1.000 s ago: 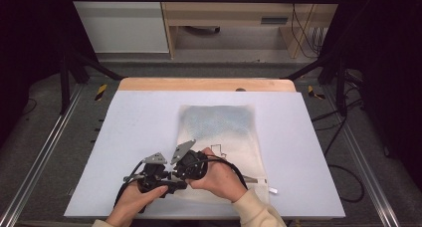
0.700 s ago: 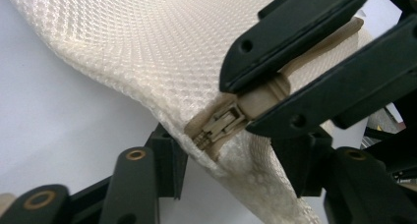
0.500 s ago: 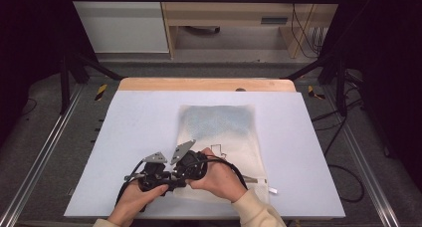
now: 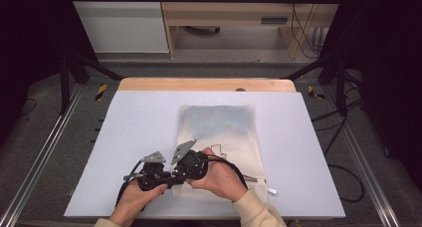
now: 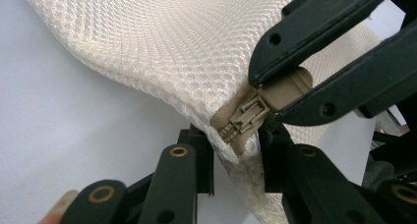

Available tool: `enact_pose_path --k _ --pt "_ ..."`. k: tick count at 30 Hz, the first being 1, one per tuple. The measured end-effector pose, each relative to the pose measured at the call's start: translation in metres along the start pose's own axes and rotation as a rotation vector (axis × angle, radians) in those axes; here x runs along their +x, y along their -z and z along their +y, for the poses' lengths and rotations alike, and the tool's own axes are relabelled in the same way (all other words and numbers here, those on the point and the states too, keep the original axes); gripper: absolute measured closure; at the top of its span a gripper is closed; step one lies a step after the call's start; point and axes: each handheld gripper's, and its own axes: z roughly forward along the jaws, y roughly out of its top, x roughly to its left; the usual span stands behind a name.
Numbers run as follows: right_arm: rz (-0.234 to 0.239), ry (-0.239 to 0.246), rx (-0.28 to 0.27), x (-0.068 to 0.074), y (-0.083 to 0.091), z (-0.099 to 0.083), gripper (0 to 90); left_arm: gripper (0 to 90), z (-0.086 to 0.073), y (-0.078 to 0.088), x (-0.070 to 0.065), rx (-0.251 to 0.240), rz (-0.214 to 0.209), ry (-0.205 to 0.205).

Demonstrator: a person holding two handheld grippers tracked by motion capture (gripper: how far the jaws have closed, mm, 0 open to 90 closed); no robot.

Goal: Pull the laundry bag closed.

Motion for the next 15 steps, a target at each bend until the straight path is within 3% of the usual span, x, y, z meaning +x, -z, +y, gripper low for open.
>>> enact_pose_path --k 15 --pt "0.005 0.011 0.014 -0.0016 -0.0002 -0.0030 82.0 81.0 -0.0006 0.0016 0.0008 -0.002 0.001 -0.003"
